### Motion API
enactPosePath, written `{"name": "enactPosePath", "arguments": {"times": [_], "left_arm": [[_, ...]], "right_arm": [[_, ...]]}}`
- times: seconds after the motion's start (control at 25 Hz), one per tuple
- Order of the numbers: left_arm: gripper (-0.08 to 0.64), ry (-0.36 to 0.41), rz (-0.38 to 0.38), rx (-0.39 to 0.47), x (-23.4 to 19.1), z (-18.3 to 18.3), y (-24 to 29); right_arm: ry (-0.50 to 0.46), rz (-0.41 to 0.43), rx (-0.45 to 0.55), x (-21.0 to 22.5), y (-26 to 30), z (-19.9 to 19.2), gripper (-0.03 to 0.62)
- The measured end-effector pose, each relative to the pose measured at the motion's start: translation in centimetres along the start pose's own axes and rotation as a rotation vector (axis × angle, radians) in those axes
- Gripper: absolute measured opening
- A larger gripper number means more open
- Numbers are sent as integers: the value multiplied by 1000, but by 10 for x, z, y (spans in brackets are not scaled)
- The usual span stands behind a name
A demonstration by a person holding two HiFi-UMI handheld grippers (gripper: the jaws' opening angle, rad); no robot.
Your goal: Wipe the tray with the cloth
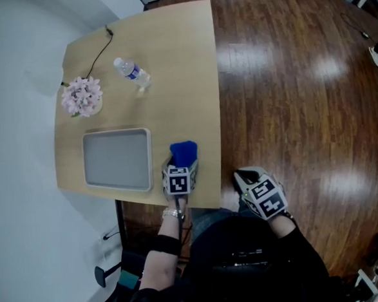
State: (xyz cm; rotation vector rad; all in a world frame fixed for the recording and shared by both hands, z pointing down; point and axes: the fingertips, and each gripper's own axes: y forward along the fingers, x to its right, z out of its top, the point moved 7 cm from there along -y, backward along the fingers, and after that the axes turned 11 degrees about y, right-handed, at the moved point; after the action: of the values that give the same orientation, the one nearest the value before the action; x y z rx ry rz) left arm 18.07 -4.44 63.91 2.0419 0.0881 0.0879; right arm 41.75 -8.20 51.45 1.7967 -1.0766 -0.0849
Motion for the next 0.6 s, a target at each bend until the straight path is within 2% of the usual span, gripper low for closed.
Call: {"name": "enactPosePath", "arguments": {"times": [0.16,0.2,0.28,0.4,0.48,0.6], "left_arm": [[358,12,-18,-4,1,2,-2],[321,17,-18,-7,0,2,-3],[200,25,-21,-19,-2,1,-5],[173,38,-33,-19,0,4,-11],[152,30,-34,20,2,11,-27],[132,1,-63,128,9,24,-73]], "right_arm": [[12,8,4,0,0,0,6],[14,8,3,0,-1,-1,6],[6,9,9,0,-2,0,6],[-5,16,25,-1,-5,3,6],[-2,24,26,-3,-9,7,6],[-8,46,35,-11,-12,11,6]]}}
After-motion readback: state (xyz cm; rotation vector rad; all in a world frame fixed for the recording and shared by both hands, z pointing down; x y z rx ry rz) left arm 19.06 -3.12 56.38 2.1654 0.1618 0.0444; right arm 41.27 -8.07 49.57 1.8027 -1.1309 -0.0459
